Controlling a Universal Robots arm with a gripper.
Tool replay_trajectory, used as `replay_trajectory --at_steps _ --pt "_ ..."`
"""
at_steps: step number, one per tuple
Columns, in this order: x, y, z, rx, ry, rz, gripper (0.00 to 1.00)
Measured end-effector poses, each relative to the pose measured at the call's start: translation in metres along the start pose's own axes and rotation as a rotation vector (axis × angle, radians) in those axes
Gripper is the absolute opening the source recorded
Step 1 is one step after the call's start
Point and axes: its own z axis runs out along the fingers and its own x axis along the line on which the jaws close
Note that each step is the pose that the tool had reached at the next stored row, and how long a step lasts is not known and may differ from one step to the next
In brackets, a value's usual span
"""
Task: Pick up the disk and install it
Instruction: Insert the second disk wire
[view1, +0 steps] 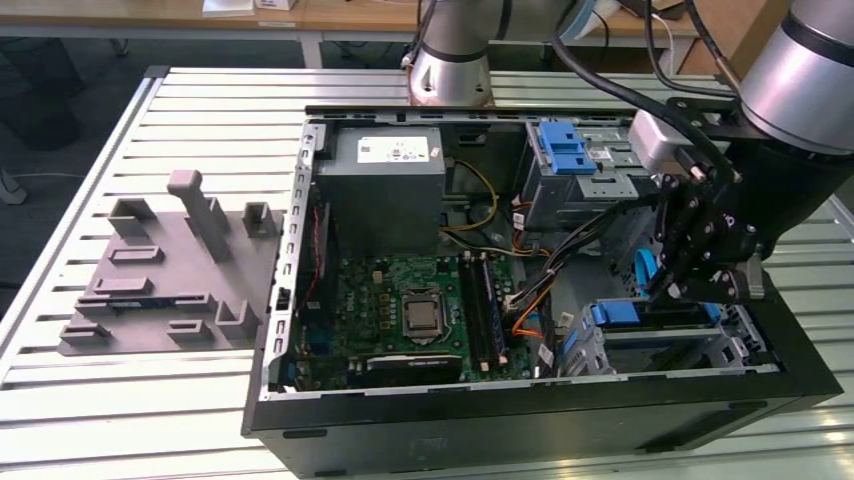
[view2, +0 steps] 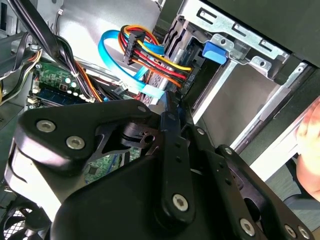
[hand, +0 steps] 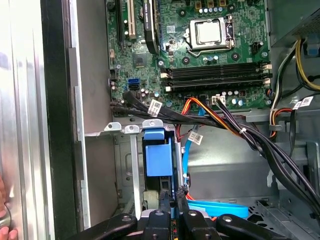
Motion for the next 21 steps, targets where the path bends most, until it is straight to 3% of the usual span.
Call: replay_trajectory --at_steps 21 --pt "-0.0002 -0.002 0.0049 -0.0003 -0.0007 0.0 0.17"
